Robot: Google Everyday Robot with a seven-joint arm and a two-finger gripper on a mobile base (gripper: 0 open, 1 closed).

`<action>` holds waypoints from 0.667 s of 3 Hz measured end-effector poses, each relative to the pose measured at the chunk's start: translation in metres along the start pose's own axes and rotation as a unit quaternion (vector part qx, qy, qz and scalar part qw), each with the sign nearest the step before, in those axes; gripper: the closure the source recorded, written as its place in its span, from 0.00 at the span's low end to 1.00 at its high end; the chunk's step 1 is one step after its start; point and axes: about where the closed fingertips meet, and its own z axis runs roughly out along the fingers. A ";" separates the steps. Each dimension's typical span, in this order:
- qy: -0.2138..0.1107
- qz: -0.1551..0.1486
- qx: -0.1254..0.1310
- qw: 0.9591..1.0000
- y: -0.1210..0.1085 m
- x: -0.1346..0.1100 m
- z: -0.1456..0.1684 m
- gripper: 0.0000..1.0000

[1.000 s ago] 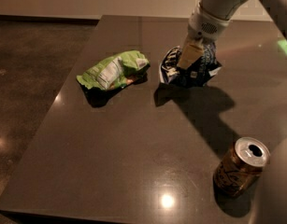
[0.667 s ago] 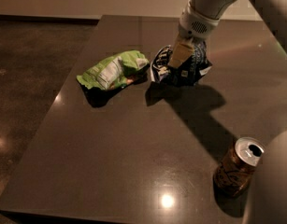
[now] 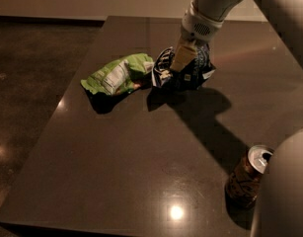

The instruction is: Move blue chip bag near green rice chip bag

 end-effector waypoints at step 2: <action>-0.005 -0.001 0.005 1.000 -0.005 -0.004 0.005 0.00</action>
Offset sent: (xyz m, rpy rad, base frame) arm 0.0027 0.0023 -0.0011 0.0040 -0.0061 -0.0008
